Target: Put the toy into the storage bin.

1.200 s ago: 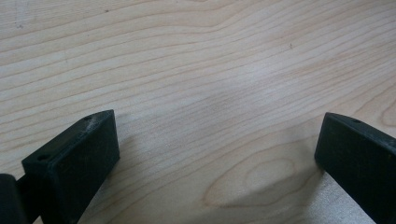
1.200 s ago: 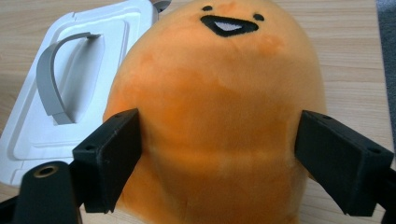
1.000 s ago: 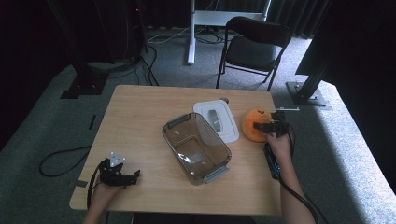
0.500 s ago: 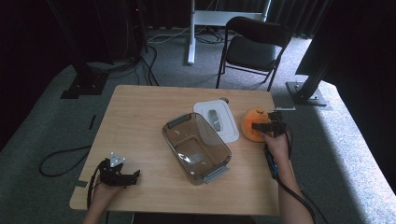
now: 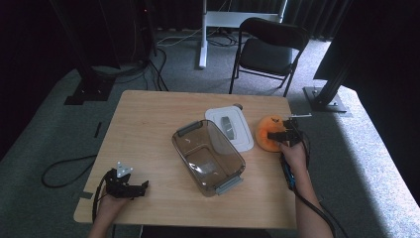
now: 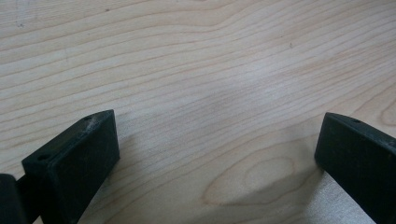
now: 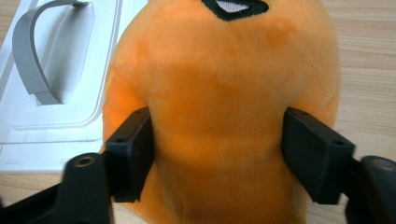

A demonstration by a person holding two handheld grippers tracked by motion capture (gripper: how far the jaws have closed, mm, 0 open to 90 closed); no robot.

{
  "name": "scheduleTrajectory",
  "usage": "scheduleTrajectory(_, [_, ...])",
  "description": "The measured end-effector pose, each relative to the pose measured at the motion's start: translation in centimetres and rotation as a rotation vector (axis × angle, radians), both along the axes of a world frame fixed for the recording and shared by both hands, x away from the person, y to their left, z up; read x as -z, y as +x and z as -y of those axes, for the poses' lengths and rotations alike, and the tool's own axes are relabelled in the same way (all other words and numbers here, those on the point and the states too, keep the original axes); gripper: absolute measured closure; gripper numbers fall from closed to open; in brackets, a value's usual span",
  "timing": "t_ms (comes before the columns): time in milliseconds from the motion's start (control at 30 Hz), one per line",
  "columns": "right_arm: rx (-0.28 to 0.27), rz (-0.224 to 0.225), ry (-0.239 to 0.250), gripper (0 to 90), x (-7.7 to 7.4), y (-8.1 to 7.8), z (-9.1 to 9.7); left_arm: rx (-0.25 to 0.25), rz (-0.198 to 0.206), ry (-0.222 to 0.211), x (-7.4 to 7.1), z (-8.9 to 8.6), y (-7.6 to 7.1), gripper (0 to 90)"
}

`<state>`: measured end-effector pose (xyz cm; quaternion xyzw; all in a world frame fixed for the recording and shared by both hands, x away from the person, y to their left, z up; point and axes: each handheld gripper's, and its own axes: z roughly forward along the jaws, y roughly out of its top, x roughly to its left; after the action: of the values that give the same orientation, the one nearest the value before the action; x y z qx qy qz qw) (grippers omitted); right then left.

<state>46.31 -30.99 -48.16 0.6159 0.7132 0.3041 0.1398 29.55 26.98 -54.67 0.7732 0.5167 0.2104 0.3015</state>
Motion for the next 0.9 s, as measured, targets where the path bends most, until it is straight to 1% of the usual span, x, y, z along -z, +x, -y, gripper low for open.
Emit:
scheduleTrajectory(33, [-0.004, -0.001, -0.004, 33.6, 0.0, 0.0, 0.0, 0.0, 0.0, 0.0, 0.0, 0.0, 0.0, 0.3])
scheduleTrajectory(167, [-0.015, 0.006, -0.017, 36.9, 0.0, -0.1, -0.2, 0.0, 0.0, 0.0, 0.0, 0.0, 0.0, 0.2])
scheduleTrajectory(367, [-0.014, 0.011, -0.013, 42.2, 0.0, -0.2, -0.1, 0.0, 0.0, 0.0, 0.0, 0.0, 0.0, 0.2])
scheduleTrajectory(433, [-0.007, 0.017, -0.008, 47.8, -0.1, -0.3, -0.1, 0.0, 0.0, 0.0, 0.0, 0.0, 0.0, 0.3])
scheduleTrajectory(467, [-0.007, 0.017, -0.008, 47.8, -0.1, -0.3, -0.1, 0.0, 0.0, 0.0, 0.0, 0.0, 0.0, 0.3])
scheduleTrajectory(500, [-0.007, 0.024, -0.009, 51.0, -0.1, -0.4, -0.1, 0.0, 0.0, 0.0, 0.0, 0.0, 0.0, 0.3])
scheduleTrajectory(533, [-0.003, 0.024, -0.003, 56.5, -0.3, -0.5, 0.0, 0.0, 0.0, 0.0, 0.0, 0.0, 0.0, 0.3])
scheduleTrajectory(567, [0.001, 0.026, 0.0, 59.1, -0.3, -0.6, 0.1, 0.0, 0.0, 0.0, 0.0, 0.0, 0.0, 0.3])
scheduleTrajectory(633, [-0.002, 0.027, -0.001, 62.9, -0.6, -0.7, 0.2, 0.0, 0.0, -0.001, 0.0, 0.0, 0.0, 0.3])
scheduleTrajectory(667, [0.003, 0.035, -0.004, 64.5, -0.7, -0.7, 0.2, 0.0, 0.0, -0.001, 0.0, 0.0, 0.0, 0.2])
scheduleTrajectory(733, [0.0, 0.036, -0.007, 65.2, -0.9, -0.8, 0.2, 0.0, 0.0, -0.001, 0.0, 0.0, 0.0, 0.2])
scheduleTrajectory(800, [0.002, 0.043, -0.007, 66.4, -1.4, -0.9, 0.2, 0.0, 0.0, 0.0, 0.0, 0.0, 0.0, 0.3])
scheduleTrajectory(900, [-0.011, 0.046, 0.003, 66.7, -1.7, -1.0, 0.1, 0.0, 0.0, 0.0, 0.0, 0.0, 0.0, 0.2])
